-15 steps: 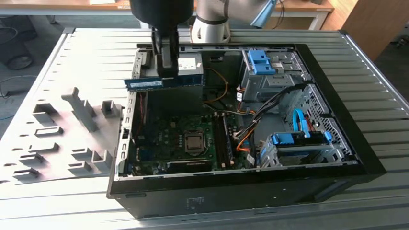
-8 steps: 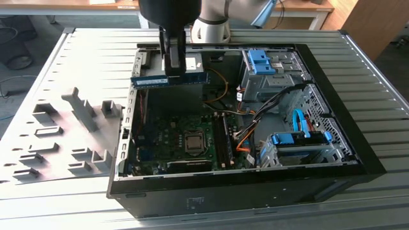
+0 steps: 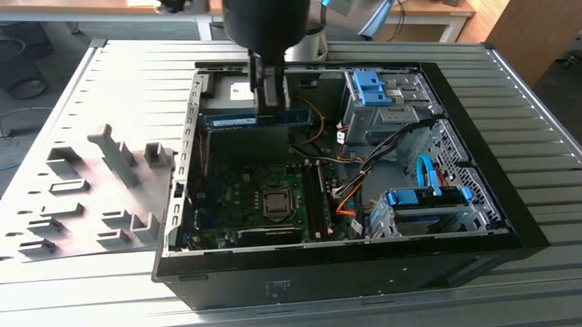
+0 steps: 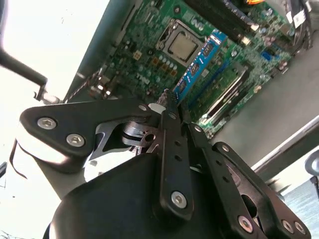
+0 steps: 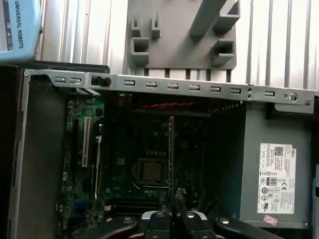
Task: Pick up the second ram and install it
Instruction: 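Pick up the second ram and move it above second insertion slot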
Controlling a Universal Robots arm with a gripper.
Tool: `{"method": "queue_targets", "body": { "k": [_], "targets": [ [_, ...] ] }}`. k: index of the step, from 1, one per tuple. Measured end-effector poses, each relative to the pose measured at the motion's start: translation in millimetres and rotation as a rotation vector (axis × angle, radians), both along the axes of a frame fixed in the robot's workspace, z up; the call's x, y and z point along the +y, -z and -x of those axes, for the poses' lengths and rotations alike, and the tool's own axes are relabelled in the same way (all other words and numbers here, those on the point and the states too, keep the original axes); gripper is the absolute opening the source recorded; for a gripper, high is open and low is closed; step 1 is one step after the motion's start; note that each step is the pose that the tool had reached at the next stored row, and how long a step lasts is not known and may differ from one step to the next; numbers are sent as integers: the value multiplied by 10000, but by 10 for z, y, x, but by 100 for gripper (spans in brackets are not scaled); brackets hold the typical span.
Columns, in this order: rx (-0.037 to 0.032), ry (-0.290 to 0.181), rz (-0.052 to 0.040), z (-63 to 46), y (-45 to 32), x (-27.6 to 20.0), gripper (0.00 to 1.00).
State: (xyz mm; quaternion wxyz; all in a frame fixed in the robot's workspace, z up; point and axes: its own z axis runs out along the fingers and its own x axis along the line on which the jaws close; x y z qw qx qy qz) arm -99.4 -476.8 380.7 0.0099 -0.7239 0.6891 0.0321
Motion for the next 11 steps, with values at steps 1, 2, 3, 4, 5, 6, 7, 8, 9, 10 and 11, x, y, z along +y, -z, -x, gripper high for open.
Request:
{"method": "queue_targets", "body": {
  "k": [1,2,3,4,5,6,7,8,9,10,11],
  "targets": [
    [0,-1,2,-45,16,0,14],
    [0,-1,3,-87,31,0,14],
    [1,0,4,-129,46,0,14],
    [0,0,7,-188,66,0,14],
    [0,-1,9,-229,78,0,14],
    [0,-1,12,-271,91,0,14],
    [-1,1,14,-307,102,0,14],
    [-1,0,16,-338,112,0,14],
    [-1,0,21,-362,121,-1,14],
    [-1,0,26,-382,130,-1,14],
    [0,0,32,-401,137,-1,14]
  ]
}}
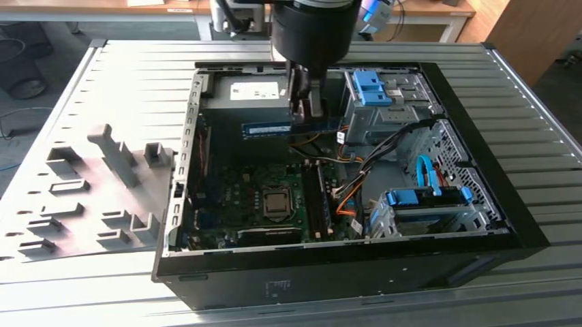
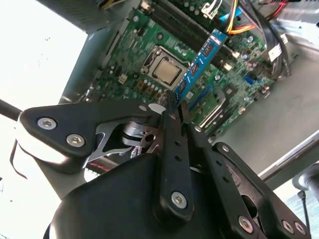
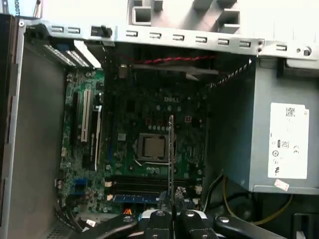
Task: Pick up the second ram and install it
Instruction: 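Pick up the second ram and move it above second insertion slot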
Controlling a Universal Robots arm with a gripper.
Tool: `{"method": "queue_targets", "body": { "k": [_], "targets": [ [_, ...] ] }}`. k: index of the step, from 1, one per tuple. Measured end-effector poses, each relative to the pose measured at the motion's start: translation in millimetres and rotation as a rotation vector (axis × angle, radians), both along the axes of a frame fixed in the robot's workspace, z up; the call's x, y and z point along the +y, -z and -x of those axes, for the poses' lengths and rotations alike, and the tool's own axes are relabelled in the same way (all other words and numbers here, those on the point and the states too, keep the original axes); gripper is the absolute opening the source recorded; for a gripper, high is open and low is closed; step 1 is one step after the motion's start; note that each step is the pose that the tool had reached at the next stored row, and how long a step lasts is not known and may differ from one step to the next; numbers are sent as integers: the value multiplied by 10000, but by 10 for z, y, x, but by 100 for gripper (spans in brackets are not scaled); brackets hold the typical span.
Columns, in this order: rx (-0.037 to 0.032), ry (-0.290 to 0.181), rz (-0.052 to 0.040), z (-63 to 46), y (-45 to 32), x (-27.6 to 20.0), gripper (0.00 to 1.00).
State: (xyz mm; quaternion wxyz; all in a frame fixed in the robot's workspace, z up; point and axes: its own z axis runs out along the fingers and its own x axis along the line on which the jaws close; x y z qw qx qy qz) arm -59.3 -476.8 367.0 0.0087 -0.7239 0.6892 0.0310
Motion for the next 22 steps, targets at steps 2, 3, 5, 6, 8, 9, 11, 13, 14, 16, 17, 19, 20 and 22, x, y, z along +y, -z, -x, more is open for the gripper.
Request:
{"method": "queue_targets", "body": {
  "k": [2,3,5,6,8,9,11,13,14,16,17,19,20,22],
  "targets": [
    [0,2,2,-40,16,-3,14],
    [0,2,2,-60,25,-6,14],
    [1,2,3,-99,41,-10,14],
    [1,2,3,-117,47,-10,14],
    [0,1,3,-147,57,-11,14],
    [0,2,3,-162,62,-11,14],
    [0,2,5,-189,71,-11,14],
    [0,2,6,-211,79,-11,14],
    [0,2,6,-223,83,-11,14],
    [0,2,6,-249,90,-11,14],
    [0,2,6,-262,94,-11,14],
    [0,2,6,-289,100,-11,14],
    [0,1,6,-304,104,-11,14],
    [0,3,5,-340,113,-15,14]
  ]
}}
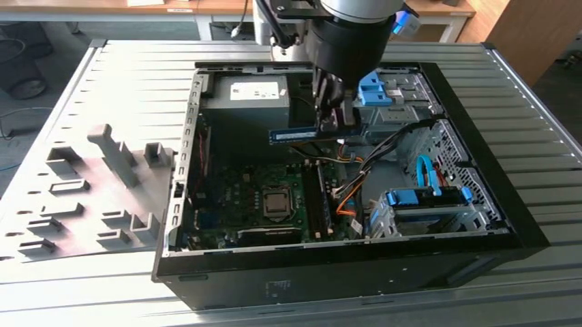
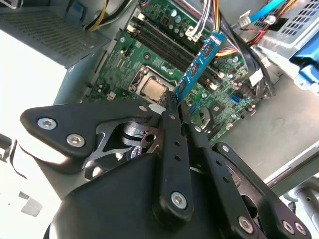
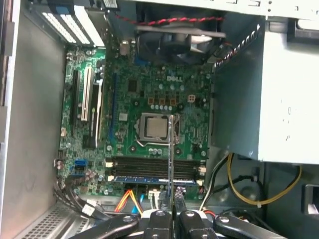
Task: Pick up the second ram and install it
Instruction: 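Pick up the second ram and move it above second insertion slot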
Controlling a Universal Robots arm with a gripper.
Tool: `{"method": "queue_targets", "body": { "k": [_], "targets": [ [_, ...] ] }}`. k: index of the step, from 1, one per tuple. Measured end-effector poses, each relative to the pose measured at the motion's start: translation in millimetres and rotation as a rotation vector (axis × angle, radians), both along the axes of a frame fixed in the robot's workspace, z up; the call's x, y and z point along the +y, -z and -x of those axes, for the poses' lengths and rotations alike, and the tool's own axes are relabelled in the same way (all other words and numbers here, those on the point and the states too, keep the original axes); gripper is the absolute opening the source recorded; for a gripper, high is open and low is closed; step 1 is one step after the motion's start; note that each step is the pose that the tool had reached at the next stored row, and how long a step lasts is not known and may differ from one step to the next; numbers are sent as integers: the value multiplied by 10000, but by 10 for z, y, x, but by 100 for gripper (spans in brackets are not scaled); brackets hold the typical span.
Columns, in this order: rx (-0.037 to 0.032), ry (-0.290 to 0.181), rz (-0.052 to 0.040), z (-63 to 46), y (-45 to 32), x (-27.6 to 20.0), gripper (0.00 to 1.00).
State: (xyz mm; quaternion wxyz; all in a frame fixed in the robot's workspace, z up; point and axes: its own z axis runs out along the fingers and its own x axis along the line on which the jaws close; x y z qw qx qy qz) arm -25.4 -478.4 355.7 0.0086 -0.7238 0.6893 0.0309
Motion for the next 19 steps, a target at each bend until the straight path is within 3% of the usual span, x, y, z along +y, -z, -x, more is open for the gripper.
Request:
{"method": "queue_targets", "body": {
  "k": [5,9,11,15,19],
  "targets": [
    [1,1,1,-91,30,-23,14],
    [1,2,5,-90,71,-98,14],
    [0,4,3,-81,100,-125,14],
    [0,9,8,8,172,-129,14],
    [1,21,19,32,244,-146,14]
  ]
}}
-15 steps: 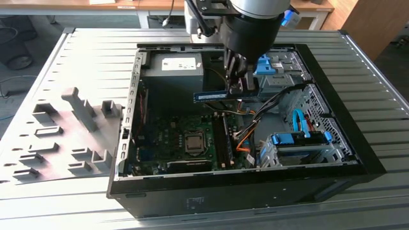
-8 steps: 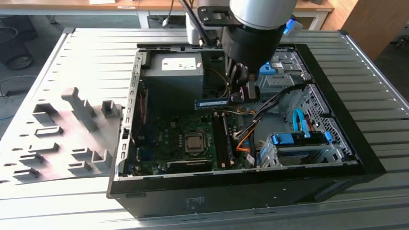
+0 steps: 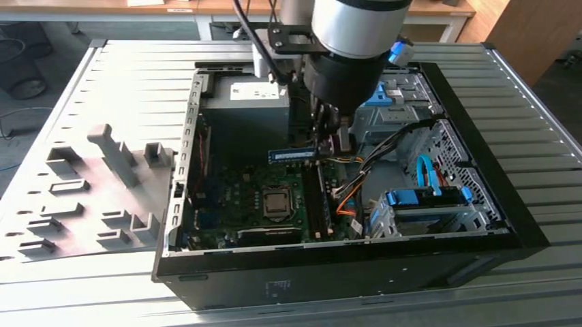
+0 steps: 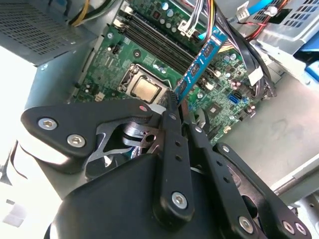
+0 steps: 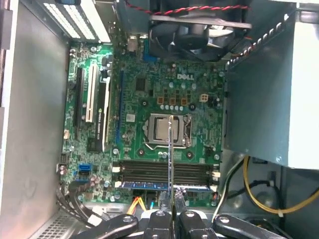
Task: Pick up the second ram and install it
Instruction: 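Pick up the second ram and move it above second insertion slot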
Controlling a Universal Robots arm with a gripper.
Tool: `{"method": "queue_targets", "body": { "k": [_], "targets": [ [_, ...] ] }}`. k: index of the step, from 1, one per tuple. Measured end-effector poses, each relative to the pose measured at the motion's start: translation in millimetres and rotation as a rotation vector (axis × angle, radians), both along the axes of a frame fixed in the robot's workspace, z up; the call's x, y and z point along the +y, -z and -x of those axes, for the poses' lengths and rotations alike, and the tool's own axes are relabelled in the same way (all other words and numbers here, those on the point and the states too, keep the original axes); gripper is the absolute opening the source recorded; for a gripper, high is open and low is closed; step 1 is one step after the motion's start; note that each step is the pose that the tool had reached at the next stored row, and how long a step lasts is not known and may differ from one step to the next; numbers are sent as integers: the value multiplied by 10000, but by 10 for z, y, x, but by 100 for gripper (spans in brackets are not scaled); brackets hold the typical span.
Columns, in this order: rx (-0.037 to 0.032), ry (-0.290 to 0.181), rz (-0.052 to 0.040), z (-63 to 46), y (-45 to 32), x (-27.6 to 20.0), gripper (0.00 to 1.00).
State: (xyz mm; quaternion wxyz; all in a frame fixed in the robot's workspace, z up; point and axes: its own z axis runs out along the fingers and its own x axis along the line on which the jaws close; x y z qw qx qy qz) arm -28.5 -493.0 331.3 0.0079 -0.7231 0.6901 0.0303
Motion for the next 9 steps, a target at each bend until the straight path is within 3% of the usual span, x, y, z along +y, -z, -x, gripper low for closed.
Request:
{"method": "queue_targets", "body": {
  "k": [9],
  "targets": [
    [-1,13,15,16,164,-55,14]
  ]
}}
